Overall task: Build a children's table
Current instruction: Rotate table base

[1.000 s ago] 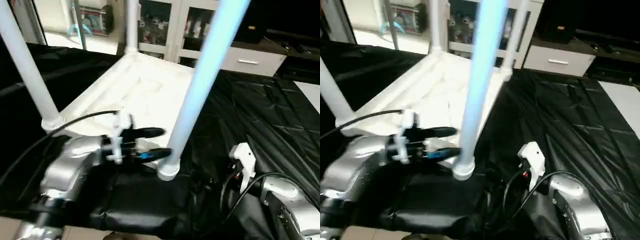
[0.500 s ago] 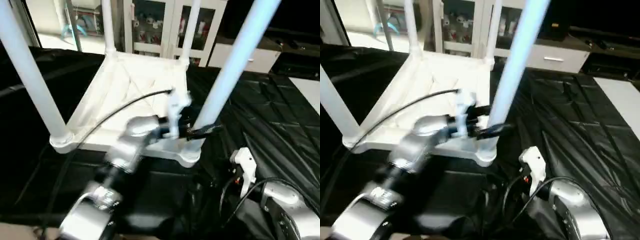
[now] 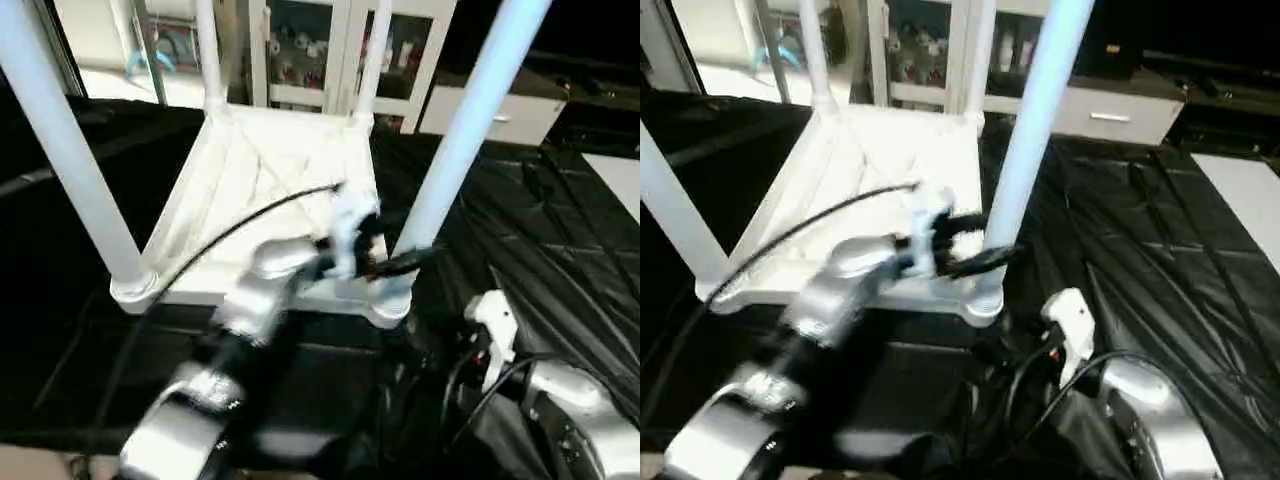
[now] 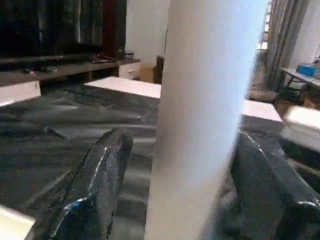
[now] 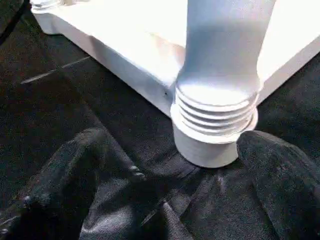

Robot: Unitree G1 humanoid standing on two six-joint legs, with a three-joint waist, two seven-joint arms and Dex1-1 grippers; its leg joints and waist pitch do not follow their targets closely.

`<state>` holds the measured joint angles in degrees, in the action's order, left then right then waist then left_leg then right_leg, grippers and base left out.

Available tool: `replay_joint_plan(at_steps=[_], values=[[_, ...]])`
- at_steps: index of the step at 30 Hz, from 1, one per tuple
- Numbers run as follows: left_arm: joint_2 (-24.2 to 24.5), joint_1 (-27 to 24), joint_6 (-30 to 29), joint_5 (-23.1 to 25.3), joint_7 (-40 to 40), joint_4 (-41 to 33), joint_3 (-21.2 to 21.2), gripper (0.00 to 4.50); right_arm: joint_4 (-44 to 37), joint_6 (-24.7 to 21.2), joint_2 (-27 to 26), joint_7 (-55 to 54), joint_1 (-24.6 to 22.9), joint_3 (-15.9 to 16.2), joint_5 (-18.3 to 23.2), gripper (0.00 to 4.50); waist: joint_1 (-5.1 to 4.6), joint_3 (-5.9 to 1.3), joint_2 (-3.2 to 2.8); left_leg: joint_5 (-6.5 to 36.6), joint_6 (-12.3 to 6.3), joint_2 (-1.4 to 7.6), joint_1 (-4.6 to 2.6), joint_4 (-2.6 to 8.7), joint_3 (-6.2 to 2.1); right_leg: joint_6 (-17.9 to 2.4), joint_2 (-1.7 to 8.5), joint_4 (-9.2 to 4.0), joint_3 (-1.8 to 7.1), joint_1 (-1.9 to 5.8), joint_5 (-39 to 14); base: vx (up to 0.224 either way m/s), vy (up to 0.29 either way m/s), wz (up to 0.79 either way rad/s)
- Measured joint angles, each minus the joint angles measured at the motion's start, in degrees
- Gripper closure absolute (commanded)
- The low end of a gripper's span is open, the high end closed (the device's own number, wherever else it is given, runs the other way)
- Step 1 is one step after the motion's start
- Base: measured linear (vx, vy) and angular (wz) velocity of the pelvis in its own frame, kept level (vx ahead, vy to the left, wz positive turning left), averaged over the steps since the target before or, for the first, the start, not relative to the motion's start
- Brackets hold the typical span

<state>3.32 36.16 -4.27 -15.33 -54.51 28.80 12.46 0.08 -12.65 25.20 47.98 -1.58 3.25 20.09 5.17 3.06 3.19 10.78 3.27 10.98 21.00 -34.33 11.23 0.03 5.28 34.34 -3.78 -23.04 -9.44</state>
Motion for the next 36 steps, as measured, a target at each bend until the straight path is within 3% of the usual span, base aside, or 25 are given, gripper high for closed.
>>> replay_joint_plan(at_steps=[6,11,14,16,20,27,28,36], values=[[5.59,-5.96,-3.9,-4.1,-4.56,-10.8,-1.24,1.11,0.04,0.01,-0.15,0.04,0.34,-0.27,0.14,0.0,-0.04,0.01,-0.02,0.0,0.01,0.0,-0.01,0.03,0.01,0.16,0.0,0.0,0.01,-0.01,-0.1,0.0,0.0,0.0],[11.33,-9.24,-5.63,-5.35,-7.56,-14.11,-3.27,1.11,0.04,0.17,-0.18,0.18,0.65,-0.52,0.31,0.0,-0.18,0.02,-0.07,0.0,0.02,0.01,-0.03,0.05,0.01,0.24,-0.02,0.01,0.01,-0.02,-0.14,0.0,0.0,0.0],[17.63,-8.55,-1.55,1.12,-9.04,-8.88,-1.21,1.11,0.09,0.33,0.58,1.13,0.48,-0.68,0.55,0.0,-0.18,0.0,0.06,0.0,0.02,0.0,-0.06,0.06,0.0,0.31,-0.02,0.01,0.02,-0.02,-0.19,0.0,0.0,0.0],[19.31,-7.35,-0.6,5.33,-8.43,-4.15,0.73,1.11,0.28,0.37,1.68,1.8,0.16,-0.92,0.54,0.0,-0.04,0.03,0.11,0.0,0.01,-0.02,-0.03,0.04,0.01,0.31,-0.02,-0.03,0.06,-0.02,-0.19,0.0,0.0,0.0],[17.36,-3.45,-0.21,8.95,-7.68,-1.46,4.18,1.11,0.39,0.46,2.29,2.67,0.53,-0.91,0.51,0.0,0.71,0.05,0.15,0.01,-0.01,-0.06,0.07,0.04,0.17,0.26,0.05,-0.23,0.17,0.13,-0.16,0.0,0.0,0.0],[14.12,0.04,0.07,11.81,-10.2,1.66,8.75,1.11,0.34,0.5,3.22,2.73,1.13,-1.22,0.49,0.0,0.14,0.02,-0.19,0.04,-0.06,0.02,0.08,0.13,0.2,0.02,0.0,-0.19,0.13,0.05,-0.02,0.0,0.0,0.0],[13.95,0.54,0.77,12.5,-10.51,2.93,9.14,1.39,0.34,0.5,3.31,2.73,0.99,-1.55,0.49,0.0,-0.02,0.01,-0.29,0.04,-0.06,0.02,0.08,0.13,0.2,0.02,0.0,-0.17,0.13,0.04,-0.02,0.0,0.0,0.0],[12.26,4.29,2.62,16.86,-7.28,9.3,11.14,1.96,0.03,0.5,4.13,2.73,0.54,-1.79,0.41,0.0,-0.05,0.0,-0.34,0.04,-0.06,0.0,0.06,0.09,0.19,0.0,0.01,-0.18,0.13,0.09,0.0,0.0,0.0,0.0]])
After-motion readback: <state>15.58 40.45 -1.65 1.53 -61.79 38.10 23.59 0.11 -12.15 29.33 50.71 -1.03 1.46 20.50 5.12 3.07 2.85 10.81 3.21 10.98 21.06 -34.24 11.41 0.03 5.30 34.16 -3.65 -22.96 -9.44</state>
